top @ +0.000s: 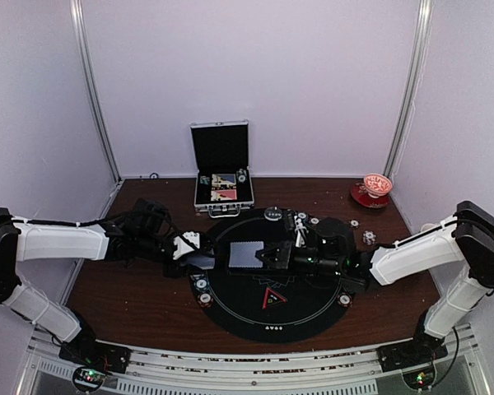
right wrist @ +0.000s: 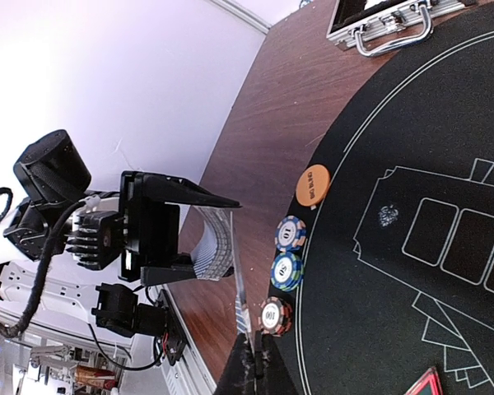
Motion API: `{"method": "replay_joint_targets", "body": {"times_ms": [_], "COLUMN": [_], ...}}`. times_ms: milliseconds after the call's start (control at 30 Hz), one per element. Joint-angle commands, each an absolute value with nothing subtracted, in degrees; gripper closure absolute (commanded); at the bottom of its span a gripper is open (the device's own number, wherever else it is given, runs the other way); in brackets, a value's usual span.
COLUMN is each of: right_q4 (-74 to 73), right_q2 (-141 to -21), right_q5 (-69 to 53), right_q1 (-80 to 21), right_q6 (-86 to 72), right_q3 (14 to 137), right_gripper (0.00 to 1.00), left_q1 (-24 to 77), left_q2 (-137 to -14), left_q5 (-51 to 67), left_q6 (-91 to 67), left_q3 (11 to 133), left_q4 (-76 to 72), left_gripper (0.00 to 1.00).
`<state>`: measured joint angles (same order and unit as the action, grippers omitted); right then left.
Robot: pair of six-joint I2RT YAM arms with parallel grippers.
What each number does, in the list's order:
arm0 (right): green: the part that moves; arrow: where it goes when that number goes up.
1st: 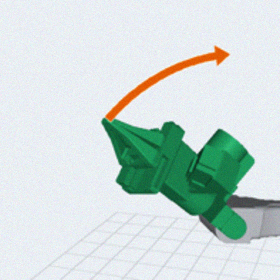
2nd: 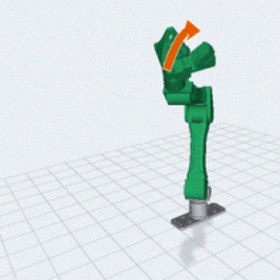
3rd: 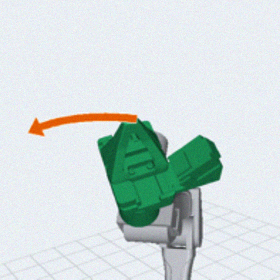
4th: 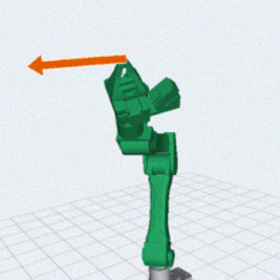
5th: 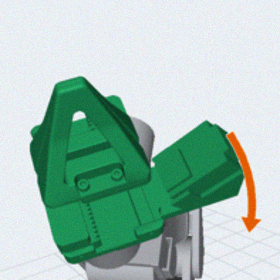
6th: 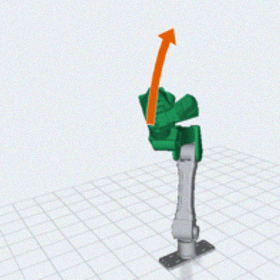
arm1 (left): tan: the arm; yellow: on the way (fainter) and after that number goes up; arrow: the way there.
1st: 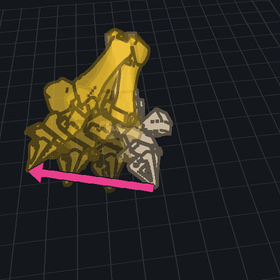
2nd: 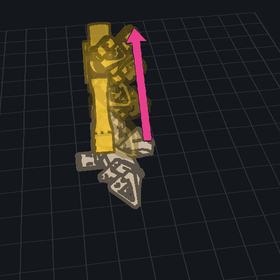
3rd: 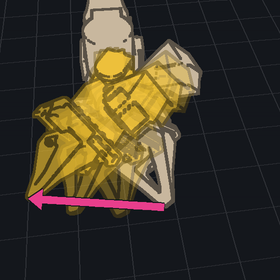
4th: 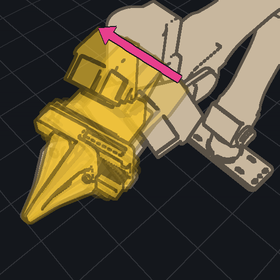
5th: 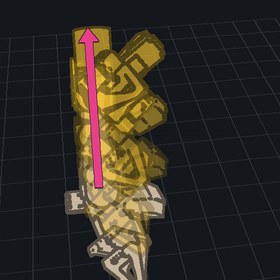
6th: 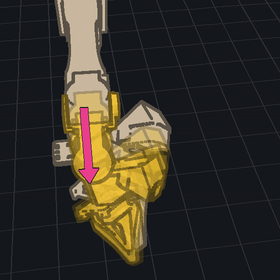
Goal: Distribute texas hold em gaming equipment
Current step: Pick up the poker card from the face-down deck piles, then distribute the poker card in the small blind area.
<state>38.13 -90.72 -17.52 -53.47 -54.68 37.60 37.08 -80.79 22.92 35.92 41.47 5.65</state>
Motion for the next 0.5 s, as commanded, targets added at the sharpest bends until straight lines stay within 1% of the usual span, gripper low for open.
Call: {"method": "replay_joint_targets", "body": {"times_ms": [0,133,233,333,467], "right_q4": [41.3,40.3,37.9,35.0,25.7], "right_q2": [-88.0,-86.2,-83.9,-80.8,-76.5], "right_q5": [-15.8,-15.1,-15.0,-16.8,-19.9], "right_q1": [-52.0,-50.3,-47.3,-41.0,-31.4], "right_q6": [-55.8,-55.8,-55.6,-54.8,-50.7], "right_q3": [34.9,33.3,31.2,28.4,27.6], "right_gripper": [1.0,1.0,1.0,1.0,1.0], "left_q1": [36.6,36.6,36.6,36.6,36.6], "left_q2": [-80.7,-80.8,-80.8,-80.7,-80.8], "left_q5": [23.3,23.3,23.5,23.6,23.8], "left_q6": [35.9,35.9,35.9,35.9,36.0], "left_q3": [41.1,41.1,41.1,41.1,41.3], "left_q4": [3.3,3.3,3.5,3.5,3.8], "left_gripper": [0.68,0.68,0.68,0.68,0.68]}}
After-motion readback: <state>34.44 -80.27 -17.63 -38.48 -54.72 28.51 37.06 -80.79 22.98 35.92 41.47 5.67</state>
